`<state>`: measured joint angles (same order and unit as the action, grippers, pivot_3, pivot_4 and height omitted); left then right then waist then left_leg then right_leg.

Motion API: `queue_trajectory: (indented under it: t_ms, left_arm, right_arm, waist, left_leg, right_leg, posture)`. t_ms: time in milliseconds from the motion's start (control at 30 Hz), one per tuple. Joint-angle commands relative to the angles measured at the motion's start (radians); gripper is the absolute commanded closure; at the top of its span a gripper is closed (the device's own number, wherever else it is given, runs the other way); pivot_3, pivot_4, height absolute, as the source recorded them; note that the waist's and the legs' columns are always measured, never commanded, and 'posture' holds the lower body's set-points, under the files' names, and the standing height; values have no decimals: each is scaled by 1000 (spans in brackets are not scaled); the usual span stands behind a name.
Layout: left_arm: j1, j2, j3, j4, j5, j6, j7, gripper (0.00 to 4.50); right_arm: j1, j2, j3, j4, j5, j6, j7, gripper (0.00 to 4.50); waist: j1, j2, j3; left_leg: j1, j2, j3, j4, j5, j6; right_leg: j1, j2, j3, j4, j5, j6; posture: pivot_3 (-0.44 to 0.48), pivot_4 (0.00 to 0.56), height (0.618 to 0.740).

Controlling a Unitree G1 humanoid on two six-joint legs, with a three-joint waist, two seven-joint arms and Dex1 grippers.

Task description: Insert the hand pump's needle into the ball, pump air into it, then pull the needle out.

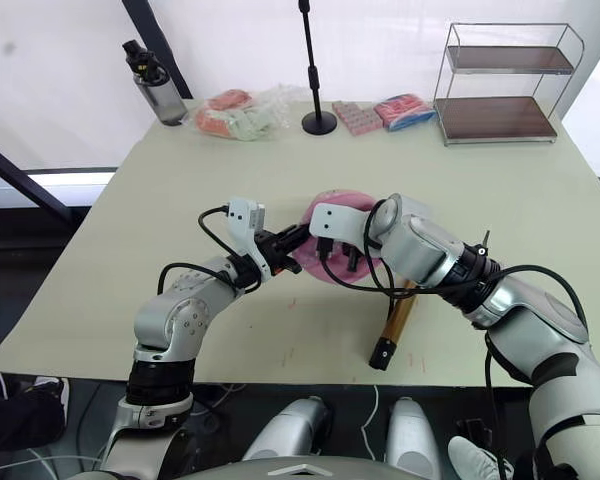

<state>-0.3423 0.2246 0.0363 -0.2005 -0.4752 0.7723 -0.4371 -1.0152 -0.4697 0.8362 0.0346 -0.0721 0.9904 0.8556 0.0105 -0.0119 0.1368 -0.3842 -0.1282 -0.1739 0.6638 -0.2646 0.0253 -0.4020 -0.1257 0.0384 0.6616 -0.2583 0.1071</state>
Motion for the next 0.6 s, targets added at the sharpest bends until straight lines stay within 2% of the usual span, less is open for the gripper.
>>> queue_trajectory:
  t_ms: [33, 600]
  left_arm:
    - [19, -4, -34, 3, -23, 41, -18, 4500]
    - [18, -2, -18, 10, -27, 44, -14, 4500]
  right_arm:
    - [51, -2, 53, 112, -52, 3, 4, 4154]
    - [100, 35, 52, 236, -159, -60, 39, 4154]
  waist:
    - [-1, 0, 0]
    - [-17, -1, -12]
  left_leg:
    - [3, 0, 0, -1, 0, 0]
    - [6, 0, 0, -1, -1, 1]
  right_leg:
    - [3, 0, 0, -1, 0, 0]
    - [6, 0, 0, -1, 0, 0]
  posture:
    - [0, 150, 736]
    - [0, 150, 736]
